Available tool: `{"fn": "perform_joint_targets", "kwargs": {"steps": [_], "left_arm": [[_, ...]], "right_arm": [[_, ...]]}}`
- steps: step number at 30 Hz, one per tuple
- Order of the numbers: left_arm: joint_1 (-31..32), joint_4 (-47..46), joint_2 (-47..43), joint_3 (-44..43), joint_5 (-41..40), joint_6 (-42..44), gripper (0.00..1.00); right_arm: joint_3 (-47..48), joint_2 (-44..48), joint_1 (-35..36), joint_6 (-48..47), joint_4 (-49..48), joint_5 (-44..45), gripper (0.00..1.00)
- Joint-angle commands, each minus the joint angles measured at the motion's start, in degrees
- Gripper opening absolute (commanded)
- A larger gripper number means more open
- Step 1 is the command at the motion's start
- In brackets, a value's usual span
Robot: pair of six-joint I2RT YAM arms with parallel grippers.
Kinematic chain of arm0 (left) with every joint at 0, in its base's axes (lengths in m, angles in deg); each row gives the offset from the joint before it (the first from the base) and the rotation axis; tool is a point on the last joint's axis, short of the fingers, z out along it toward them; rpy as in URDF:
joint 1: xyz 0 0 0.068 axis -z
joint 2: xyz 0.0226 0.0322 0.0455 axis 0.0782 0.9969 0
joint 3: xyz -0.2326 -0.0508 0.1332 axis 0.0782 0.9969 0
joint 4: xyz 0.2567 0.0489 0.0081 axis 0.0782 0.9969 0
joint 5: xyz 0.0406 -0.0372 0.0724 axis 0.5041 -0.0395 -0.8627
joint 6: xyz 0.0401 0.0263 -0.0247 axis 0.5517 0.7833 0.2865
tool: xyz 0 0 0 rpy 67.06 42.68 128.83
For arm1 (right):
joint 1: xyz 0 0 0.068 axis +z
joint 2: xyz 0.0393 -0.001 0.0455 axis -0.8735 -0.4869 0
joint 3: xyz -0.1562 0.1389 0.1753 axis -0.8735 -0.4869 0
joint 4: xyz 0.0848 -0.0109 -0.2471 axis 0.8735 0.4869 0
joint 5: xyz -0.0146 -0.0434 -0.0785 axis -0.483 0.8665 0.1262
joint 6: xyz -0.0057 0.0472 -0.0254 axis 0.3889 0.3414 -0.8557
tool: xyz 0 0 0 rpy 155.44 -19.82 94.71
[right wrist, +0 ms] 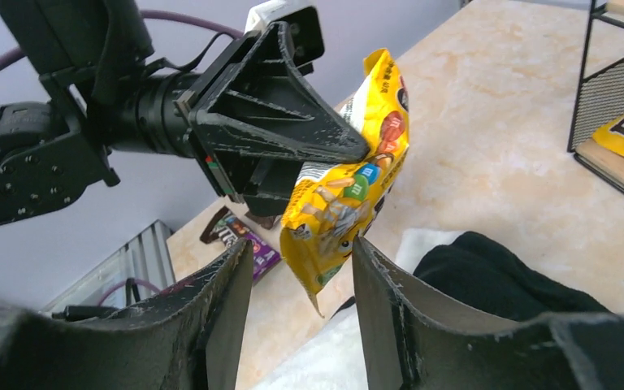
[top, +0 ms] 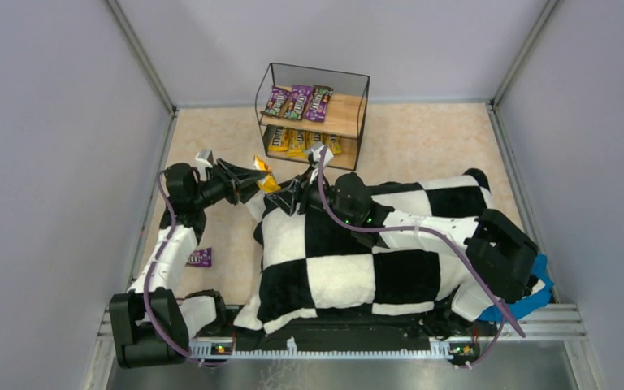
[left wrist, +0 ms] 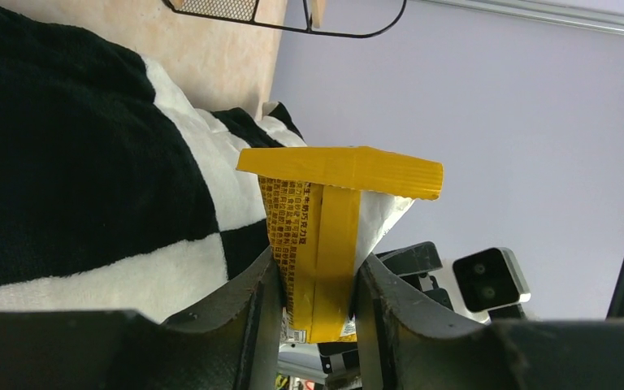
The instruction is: Place and organize the candy bags onto the shelf
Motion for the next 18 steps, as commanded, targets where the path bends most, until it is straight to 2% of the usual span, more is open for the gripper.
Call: {"fn": "perform_joint_targets", "kwargs": {"steps": [1,4,8,15,18], "left_arm": [[0.4,-6.7,-0.5,1.0,0.8,-4.2,0.41],[0.4,-7.8,-0.5,1.4,0.9,-5.6,0.4],[0.5,-7.8,-0.8,2.5,0.3,-6.3,0.4],[0.5,-6.5,-1.2,2.8,-0.9,-6.0,0.39],[0.5,-6.3,-1.1,2.9,-1.6,-6.1,0.4]], "right_arm": [[-1.3,1.5,0.7,1.2,-5.4,3.9,0.48],[-2.5,1.4,1.0,1.5,-7.0,7.1,0.48],[-1.9,0.3,1.6,1.2,-7.3,8.3,0.39],[-1.6,-0.9,2.1,1.5,-9.1,8.6,0.38],[-0.3,-1.6,2.3,1.8,-8.0,9.1,0.34]]}}
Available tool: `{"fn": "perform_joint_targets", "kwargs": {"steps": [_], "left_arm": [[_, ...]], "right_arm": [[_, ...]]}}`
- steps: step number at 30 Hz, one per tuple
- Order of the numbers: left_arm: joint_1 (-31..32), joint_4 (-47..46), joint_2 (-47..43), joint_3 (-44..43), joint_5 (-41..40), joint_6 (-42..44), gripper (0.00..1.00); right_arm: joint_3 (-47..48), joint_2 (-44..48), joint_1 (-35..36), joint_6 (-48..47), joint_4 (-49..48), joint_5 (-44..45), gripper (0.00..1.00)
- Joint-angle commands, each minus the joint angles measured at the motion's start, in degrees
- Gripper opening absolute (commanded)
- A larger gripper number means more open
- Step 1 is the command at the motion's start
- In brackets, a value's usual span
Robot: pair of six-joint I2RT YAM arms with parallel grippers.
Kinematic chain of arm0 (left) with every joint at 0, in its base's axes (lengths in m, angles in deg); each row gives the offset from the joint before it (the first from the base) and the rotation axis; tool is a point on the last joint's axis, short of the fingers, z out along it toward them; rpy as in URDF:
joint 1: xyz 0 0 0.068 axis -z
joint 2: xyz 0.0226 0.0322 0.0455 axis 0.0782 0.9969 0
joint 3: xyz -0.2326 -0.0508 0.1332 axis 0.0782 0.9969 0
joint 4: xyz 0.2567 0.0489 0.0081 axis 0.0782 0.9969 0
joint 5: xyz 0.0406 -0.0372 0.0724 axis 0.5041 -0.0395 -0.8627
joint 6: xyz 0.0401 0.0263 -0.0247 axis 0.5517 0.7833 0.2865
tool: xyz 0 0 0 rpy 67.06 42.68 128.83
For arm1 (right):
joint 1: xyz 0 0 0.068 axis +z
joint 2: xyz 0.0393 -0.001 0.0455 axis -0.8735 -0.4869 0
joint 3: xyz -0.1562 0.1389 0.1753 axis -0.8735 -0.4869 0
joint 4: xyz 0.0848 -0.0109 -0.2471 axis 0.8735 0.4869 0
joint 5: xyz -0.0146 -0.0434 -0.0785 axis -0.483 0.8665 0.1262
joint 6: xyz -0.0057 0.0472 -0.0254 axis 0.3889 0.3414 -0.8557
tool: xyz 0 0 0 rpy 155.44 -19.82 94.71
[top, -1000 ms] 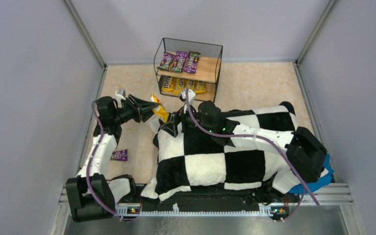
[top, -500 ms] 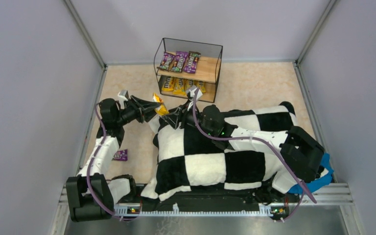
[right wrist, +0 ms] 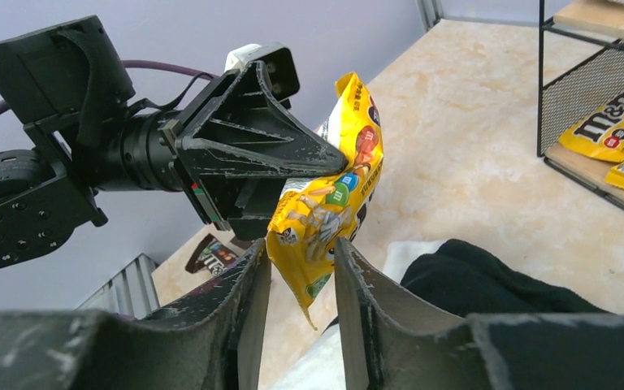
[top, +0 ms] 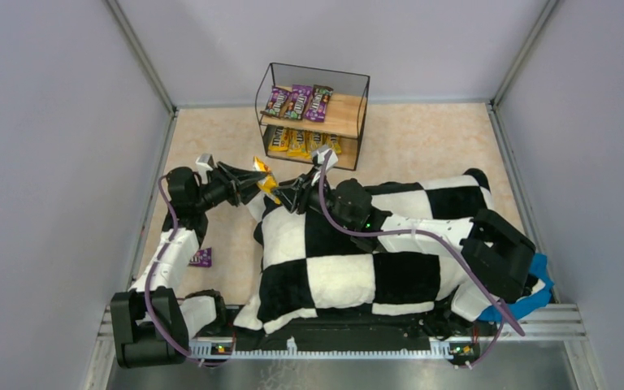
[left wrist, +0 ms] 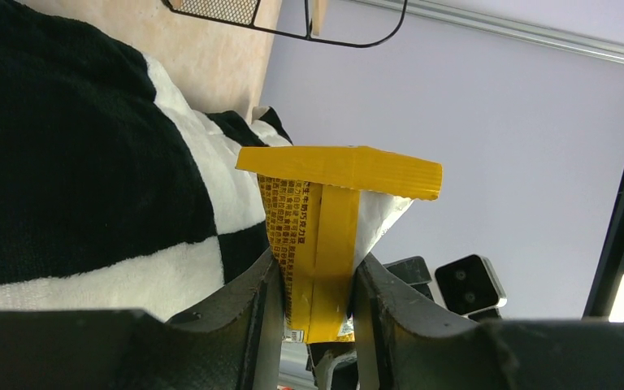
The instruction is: Place and organize the candy bags onto the shelf
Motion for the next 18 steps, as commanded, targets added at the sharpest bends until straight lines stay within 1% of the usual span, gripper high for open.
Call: {"fn": "perform_joint_targets", "kwargs": {"steps": [1,5,10,13,15,17,18], "left_arm": [[0.2,-1.5,-0.9,0.1,-0.6,-1.0,0.4],[0.3,-1.6,-0.8,0.1,-0.9,-1.4,0.4],[0.3,-1.9,-0.9,-0.2,-0.7,-1.9,0.4],[0.4,-1.9,-0.8,-0.2,-0.5,-1.9,0.41],[0.4,-2.0,-0.8,-0.1,-0.5,-1.8,0.42],[0.4,-2.0,-0.8,-0.1,-0.2,-1.4,0.47],[0.4,-1.8,-0.8,-0.2,-0.1,-1.0,0.5]], "right_arm": [[2.5,-1.4,1.1,1.2,-2.0,1.4,0.32],[3.4,-2.2,1.0,2.1,-1.5,1.4,0.26],[4.0,-3.2,1.1,2.3,-1.9,1.3,0.28],[4.4,-3.6,1.0,2.2,-2.0,0.8,0.26],[4.5,-3.6,1.1,2.1,-2.3,0.3,0.18],[4.4,-3.3,1.1,1.6,-2.4,0.3,0.03],[4.1,-2.9,1.1,1.2,-2.3,0.6,0.0]]}}
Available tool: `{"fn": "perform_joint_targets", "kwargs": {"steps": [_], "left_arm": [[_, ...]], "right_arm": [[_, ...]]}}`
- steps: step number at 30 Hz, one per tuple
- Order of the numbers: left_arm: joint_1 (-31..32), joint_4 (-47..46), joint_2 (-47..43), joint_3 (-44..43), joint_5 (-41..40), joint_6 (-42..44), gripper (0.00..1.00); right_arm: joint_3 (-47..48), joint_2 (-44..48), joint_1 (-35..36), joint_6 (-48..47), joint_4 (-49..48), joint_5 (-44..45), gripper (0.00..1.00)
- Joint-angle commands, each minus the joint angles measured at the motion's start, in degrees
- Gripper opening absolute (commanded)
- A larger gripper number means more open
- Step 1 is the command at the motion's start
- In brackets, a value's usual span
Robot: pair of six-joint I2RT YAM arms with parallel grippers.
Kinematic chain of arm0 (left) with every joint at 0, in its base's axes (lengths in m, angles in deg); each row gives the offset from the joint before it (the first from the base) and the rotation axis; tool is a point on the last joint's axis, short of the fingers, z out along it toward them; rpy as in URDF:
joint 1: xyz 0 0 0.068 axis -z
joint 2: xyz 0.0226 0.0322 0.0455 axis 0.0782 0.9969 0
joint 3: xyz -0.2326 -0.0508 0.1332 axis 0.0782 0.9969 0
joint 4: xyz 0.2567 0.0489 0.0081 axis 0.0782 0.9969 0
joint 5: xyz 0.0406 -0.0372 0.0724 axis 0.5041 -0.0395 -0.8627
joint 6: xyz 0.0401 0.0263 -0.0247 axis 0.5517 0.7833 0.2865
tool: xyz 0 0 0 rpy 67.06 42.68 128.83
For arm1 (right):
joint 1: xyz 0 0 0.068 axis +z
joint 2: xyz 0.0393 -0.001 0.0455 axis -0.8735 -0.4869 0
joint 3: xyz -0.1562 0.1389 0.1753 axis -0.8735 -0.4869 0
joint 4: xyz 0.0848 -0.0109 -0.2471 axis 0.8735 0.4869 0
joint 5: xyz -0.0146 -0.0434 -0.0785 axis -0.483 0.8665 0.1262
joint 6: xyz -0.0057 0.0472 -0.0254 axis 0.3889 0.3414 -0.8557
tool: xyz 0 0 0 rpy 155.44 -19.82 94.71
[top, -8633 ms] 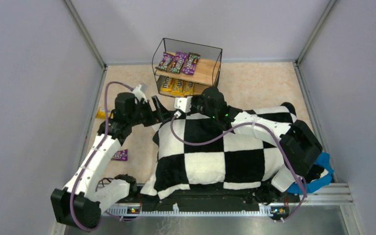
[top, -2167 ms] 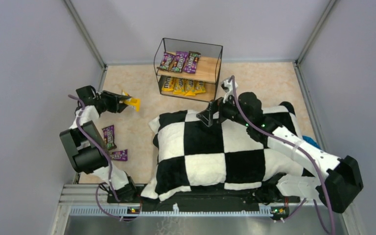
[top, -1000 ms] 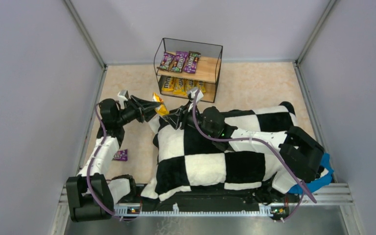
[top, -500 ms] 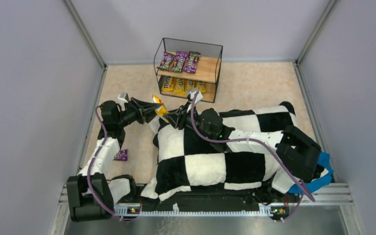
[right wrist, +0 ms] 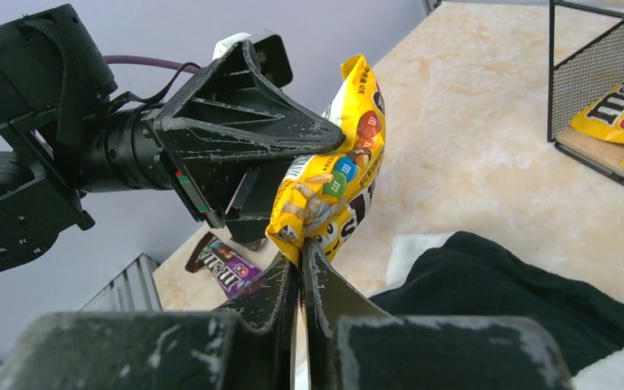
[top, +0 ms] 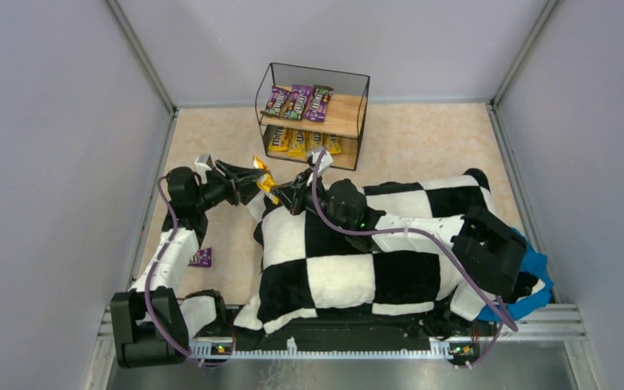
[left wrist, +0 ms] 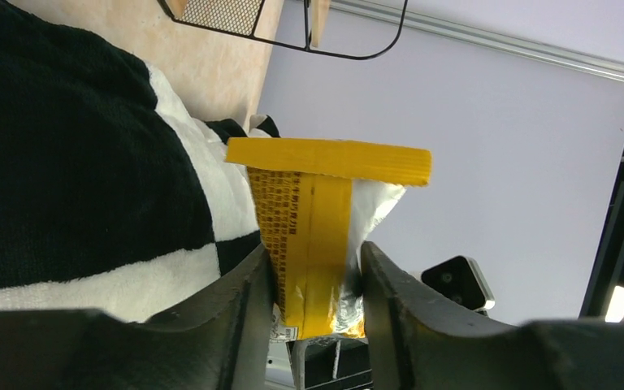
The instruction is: Place and organize the candy bags onto the shelf
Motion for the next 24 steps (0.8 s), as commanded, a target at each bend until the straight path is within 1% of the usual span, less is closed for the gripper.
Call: {"fn": "perform_joint_targets", "kwargs": {"steps": [1,3,5,7,9,11,12,14,16,17,19,20,22,24], "left_arm": [[0.3,-1.2,-0.8,-0.2,1.5,0.8,0.53],[0.3,0.5,-0.9,-0.6,1.5,3.1,0.63],[0.4,4.5,-0.8,-2.1,1.5,7.3,0.72],[0.3,10.5,-0.6,-4.2,0.7,13.8,0.84],[-0.2,15.1,0.1,-6.5,0.6,20.9,0.9],[-0.4,21.1,1.1,-8.5,0.6,28.1,0.91],[-0.5,23.2,1.6,-9.2,1.0,31.4,0.91],[-0.4,26.1,2.5,-9.8,1.9,36.4,0.91],[-0.4,26.2,3.8,-9.5,4.9,40.1,0.91],[-0.4,26.2,4.7,-9.8,6.8,42.1,0.9],[-0.1,26.8,6.7,-10.8,10.5,45.2,0.87],[0.4,27.0,7.5,-11.0,11.6,45.7,0.84],[2.2,24.8,8.3,-11.2,12.4,45.5,0.8],[4.4,22.1,8.6,-11.5,11.7,44.1,0.75]], "right_arm": [[2.1,0.6,0.5,-0.9,-2.4,0.2,0.0],[1.0,1.8,0.5,-2.2,-2.1,1.4,0.0],[-0.2,3.6,0.5,-5.0,-1.4,3.4,0.0],[-1.5,6.4,0.5,-9.6,0.1,6.7,0.0],[-2.3,9.0,0.5,-15.9,3.5,11.1,0.0],[-2.6,11.2,0.3,-24.7,8.6,14.0,0.0],[-2.4,12.4,0.2,-30.7,11.8,13.7,0.0],[-1.7,14.6,-0.2,-40.9,20.5,10.3,0.0],[0.7,16.3,-1.0,-49.5,32.1,5.9,0.0],[3.0,16.7,-1.5,-52.0,37.6,5.9,0.0],[6.6,16.9,-3.1,-53.6,47.0,5.5,0.0],[8.0,16.9,-4.0,-54.3,50.3,5.1,0.0],[9.7,16.9,-5.5,-55.3,54.1,6.4,0.0],[10.1,16.8,-6.8,-56.3,54.0,7.8,0.0]]}}
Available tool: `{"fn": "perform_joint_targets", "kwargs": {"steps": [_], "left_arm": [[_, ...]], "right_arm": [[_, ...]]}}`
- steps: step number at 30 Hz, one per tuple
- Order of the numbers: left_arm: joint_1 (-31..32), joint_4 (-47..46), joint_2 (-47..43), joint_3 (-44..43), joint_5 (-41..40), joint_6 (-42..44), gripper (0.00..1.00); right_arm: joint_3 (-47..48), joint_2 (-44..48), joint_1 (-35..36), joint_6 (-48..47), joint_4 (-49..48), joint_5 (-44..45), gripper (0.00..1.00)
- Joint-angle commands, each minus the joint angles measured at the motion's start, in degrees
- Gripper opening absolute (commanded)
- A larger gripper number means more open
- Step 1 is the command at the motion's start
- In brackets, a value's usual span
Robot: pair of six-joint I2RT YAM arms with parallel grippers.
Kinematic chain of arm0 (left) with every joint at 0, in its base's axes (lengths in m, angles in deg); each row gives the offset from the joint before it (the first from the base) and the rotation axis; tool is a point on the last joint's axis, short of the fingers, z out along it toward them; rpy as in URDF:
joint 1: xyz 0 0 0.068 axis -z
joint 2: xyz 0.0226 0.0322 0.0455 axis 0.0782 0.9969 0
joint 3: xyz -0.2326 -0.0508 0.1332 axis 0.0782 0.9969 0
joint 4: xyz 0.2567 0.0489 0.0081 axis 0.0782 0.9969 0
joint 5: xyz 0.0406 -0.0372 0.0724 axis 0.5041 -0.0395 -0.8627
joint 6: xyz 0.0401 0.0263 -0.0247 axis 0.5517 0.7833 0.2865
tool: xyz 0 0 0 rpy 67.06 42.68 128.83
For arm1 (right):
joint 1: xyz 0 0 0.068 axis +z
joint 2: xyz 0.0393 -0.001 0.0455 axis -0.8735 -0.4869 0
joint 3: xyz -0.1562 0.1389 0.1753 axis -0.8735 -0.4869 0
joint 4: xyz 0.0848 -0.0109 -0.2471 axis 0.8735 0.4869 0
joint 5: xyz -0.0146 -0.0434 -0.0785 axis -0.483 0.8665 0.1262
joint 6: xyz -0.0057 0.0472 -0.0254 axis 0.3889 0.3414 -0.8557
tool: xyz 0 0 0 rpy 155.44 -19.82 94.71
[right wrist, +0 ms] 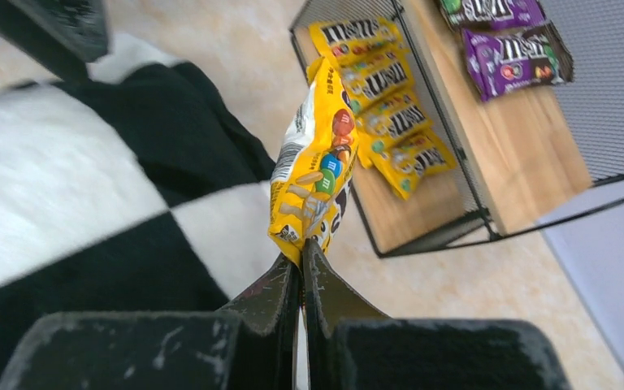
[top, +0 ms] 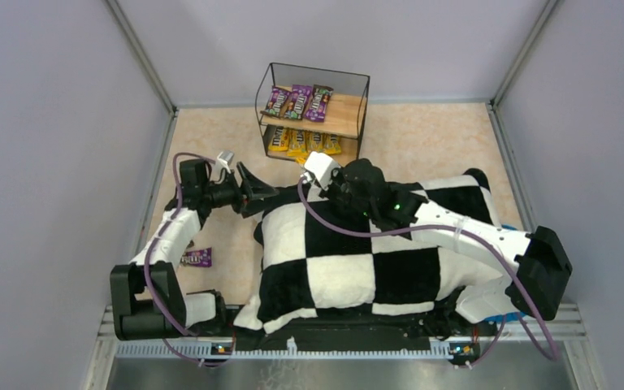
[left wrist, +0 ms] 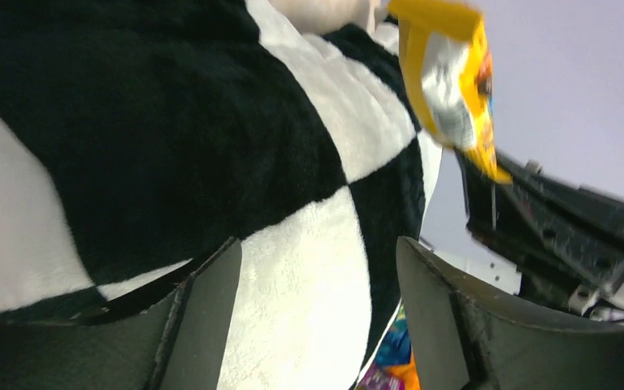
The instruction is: Place and organize the candy bags onto the shelf
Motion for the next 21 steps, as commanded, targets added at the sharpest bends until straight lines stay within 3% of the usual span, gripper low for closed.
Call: {"fn": "perform_joint_targets", "kwargs": {"steps": [1,6,8,13,17,21], "left_arm": [[5.0,-4.8,0.6,-2.9,3.5,2.3,0.72],[9.7,-17.1,4.3,-3.2,2.3,-6.8,0.48],[10.7,-22.2,7.2,-3.1,2.3,-9.6,0.44],[13.4,-28.2,13.5,-2.5,-1.3,-10.8,0.41],[16.6,-28.3,17.6,-0.7,-2.3,-8.9,0.41],[19.2,-28.4,19.3,5.6,-5.2,-7.3,0.39]], "right_arm": [[4.2,1.3,-3.7,-7.6,9.9,1.6,0.0],[11.5,-5.0,-8.0,-4.9,16.5,-1.5,0.0],[13.8,-7.8,-8.4,-5.6,17.8,-2.2,0.0],[14.7,-12.9,-9.4,-7.6,13.7,0.6,0.0],[19.7,-18.2,-11.3,-7.4,16.0,-0.1,0.0],[24.3,-24.3,-11.6,-9.4,16.3,7.7,0.0]]}}
